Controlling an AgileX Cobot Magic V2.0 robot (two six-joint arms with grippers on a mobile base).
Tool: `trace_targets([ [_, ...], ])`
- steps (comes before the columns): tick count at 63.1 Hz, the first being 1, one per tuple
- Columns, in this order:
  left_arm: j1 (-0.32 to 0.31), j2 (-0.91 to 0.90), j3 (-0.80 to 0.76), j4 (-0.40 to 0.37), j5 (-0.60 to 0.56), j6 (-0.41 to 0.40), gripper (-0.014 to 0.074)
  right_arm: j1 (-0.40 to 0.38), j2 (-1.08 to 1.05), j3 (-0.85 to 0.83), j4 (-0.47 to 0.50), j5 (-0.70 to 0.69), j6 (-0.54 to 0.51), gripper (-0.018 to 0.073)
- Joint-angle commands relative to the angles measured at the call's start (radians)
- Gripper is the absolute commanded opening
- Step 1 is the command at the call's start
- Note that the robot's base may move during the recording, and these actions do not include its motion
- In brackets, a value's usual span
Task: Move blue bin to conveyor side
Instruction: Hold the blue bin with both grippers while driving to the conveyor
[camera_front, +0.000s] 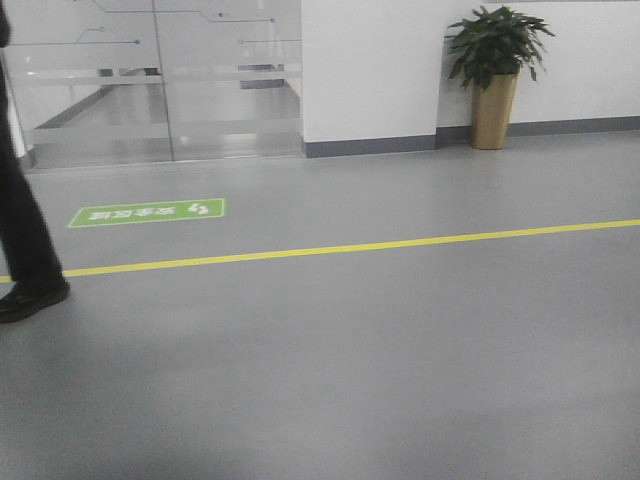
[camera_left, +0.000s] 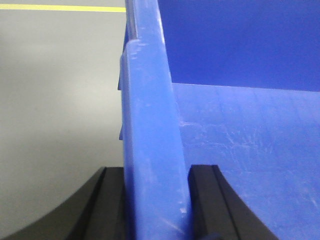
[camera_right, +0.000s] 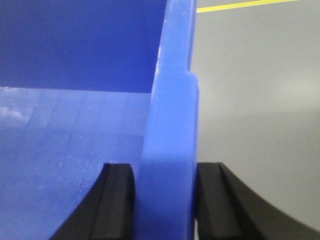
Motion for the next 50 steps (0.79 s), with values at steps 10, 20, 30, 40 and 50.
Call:
trace_targets([
  [10,0.004,-0.019,-0.012,0.047,-0.093,0.022,-0.002,-0.005,-0.021,-0.011,-0.082,-0.106,-0.019,-0.0081],
  [20,0.004,-0.019,-0.012,0.047,-0.093,0.022,-0.002,-0.005,-0.021,-0.011,-0.082,-0.11,-0.019,-0.0081],
  [30,0.004,-0.019,-0.012,0.047,-0.093,0.022,-0.002,-0.005,-0.021,-0.011,-0.082,-0.121,-0.019,-0.0081],
  [40,0.004,-0.019,-0.012,0.047,-0.093,0.022,-0.002,-0.005,-0.021,-0.011,-0.082,-0.123,-0.019,-0.0081],
  [50,0.004,-0.019,-0.012,0.047,-0.093,0.022,-0.002,-0.005,-0.021,-0.011,-0.082,-0.128,-0.019,-0.0081],
])
